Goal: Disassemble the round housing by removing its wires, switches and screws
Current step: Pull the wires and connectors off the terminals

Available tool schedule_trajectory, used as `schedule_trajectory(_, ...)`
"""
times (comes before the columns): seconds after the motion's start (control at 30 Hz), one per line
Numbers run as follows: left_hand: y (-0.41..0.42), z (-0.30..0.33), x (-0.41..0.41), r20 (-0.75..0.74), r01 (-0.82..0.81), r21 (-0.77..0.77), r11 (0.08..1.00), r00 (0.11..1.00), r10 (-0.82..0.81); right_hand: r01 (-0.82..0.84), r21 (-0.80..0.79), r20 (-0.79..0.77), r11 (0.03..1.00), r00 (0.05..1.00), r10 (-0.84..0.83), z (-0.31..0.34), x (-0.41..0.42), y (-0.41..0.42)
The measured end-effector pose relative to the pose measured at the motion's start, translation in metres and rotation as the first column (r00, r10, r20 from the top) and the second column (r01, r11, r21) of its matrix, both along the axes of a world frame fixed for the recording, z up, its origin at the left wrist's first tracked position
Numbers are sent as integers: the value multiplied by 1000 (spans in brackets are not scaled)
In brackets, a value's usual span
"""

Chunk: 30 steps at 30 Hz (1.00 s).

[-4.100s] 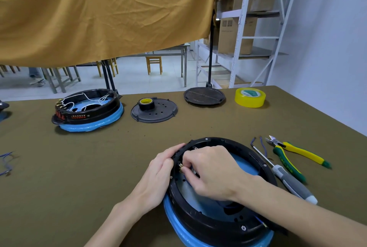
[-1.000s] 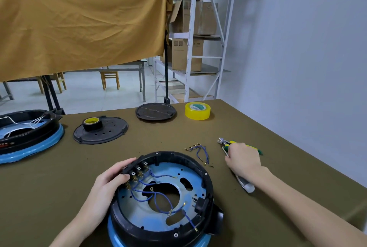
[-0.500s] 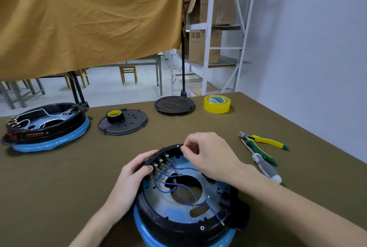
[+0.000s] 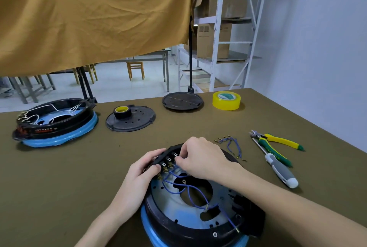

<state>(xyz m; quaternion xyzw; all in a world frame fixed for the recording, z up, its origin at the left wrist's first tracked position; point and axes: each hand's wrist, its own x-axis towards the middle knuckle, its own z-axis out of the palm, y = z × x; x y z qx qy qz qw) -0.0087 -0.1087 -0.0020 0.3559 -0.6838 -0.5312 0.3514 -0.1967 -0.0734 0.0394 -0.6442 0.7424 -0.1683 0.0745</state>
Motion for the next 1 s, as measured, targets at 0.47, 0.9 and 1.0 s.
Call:
schedule_trajectory(0.47,-19,37,-17,424,141,-43,989,899,-109,4,-37,139,999,990,1,-9,-1,-1)
schedule_trajectory(0.9,-17,22,-20,244,61,23,998,968,-65,-16,57,354,998,935,-5,-4,-5,0)
schedule_trajectory(1.0,-18,22,-19,233,73,17,997,970,-75,4,71,384,997,923,-31,-4,-3,0)
